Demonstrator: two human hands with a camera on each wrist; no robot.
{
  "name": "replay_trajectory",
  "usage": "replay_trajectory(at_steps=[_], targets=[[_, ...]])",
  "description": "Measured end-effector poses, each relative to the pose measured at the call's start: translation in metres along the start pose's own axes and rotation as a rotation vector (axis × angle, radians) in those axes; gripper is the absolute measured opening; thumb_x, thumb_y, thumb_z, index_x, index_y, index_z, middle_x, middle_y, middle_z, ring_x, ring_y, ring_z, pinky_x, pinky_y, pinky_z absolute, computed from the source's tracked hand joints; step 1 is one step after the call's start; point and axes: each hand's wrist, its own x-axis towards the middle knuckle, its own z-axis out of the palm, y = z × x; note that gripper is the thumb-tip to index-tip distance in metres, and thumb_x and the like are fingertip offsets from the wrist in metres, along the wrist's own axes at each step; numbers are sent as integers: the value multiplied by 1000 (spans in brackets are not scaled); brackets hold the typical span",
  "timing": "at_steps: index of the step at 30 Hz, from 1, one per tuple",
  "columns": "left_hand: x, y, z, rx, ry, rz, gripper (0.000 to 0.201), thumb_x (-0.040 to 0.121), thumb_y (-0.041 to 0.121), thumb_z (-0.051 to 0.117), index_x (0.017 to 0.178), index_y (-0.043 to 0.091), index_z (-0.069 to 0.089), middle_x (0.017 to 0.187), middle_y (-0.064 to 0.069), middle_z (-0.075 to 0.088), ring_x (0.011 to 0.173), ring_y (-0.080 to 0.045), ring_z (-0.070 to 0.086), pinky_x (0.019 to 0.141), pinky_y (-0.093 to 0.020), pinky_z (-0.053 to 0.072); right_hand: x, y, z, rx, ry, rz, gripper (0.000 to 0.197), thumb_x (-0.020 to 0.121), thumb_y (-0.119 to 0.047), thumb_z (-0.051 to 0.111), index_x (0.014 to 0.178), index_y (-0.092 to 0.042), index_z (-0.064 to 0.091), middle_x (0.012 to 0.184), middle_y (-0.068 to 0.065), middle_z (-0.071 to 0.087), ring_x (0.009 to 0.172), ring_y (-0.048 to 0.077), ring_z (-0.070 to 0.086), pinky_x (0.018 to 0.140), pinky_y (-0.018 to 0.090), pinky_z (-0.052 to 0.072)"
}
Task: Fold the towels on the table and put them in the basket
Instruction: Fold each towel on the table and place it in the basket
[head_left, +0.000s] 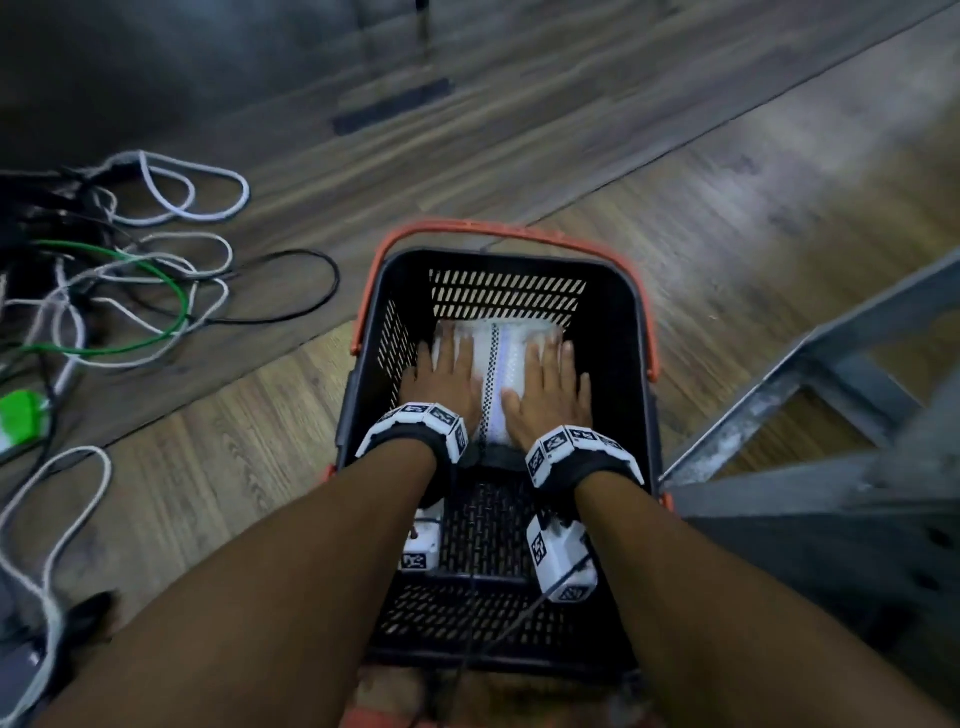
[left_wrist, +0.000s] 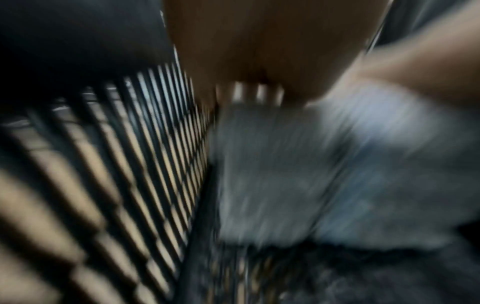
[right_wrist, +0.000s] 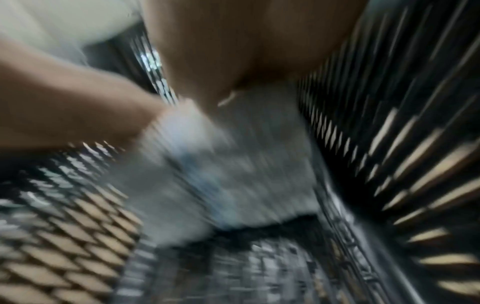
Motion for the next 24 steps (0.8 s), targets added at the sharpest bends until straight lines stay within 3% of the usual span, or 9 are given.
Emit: replay_trajectory(at_steps=[3,5,7,8,12,14,17,21,24], targets=[[-35,0,-42,137,-249,2,44,98,28,34,138,9,39,147,-14,36,134,-32,35,110,-46,29,-29,-14,-34,-70,-267,13,48,93,-35,39,135,-11,41,154,10,24,145,26,8,114,48,12],[-72,3,-74,152,-375,71,37,100,24,37,121,-1,54,131,-19,54,122,-32,50,100,-39,37,-59,-22,-68,-6,-412,-42,29,94,-30,44,106,-8,59,126,16,55,113,29,51,88,30,41],[-112,5,-110,125,-356,112,40,100,27,35,107,-5,58,118,-27,56,116,-34,54,89,-36,42,-96,-29,-111,41,-406,-102,26,96,-26,46,84,-6,57,90,14,59,70,21,49,53,18,32],[-133,5,-128,102,-317,115,43,100,31,36,103,-5,59,114,-28,56,115,-35,55,85,-35,42,-119,-32,-134,20,-372,-122,30,97,-25,44,78,-5,55,76,10,52,62,19,42,48,20,28],[-216,14,-197,74,-115,178,50,96,40,39,112,-3,60,121,-23,58,111,-35,56,91,-36,44,-210,-22,-220,-50,-166,-94,41,94,-37,43,68,-8,53,69,9,49,67,25,50,60,28,36],[-259,25,-229,70,-6,257,48,95,41,42,111,0,60,120,-21,60,109,-33,57,89,-35,45,-256,-8,-260,-34,-41,-48,38,93,-39,45,85,-6,63,87,12,64,85,29,61,73,33,46],[-319,44,-274,63,144,376,44,93,40,44,106,2,62,112,-21,63,101,-33,60,78,-30,42,-324,17,-315,-18,94,21,41,94,-37,46,110,-4,63,115,15,65,102,31,61,86,35,48],[-387,81,-321,88,312,479,40,94,35,44,100,0,64,99,-19,64,92,-30,60,77,-32,45,-412,54,-372,-20,224,118,36,95,-37,47,117,-12,61,123,9,62,111,26,57,88,30,43],[-424,120,-345,105,372,573,38,95,35,43,92,3,63,89,-15,56,84,-28,57,70,-30,38,-474,84,-399,-8,311,171,32,95,-32,50,110,-7,64,116,12,65,106,27,59,77,26,39]])
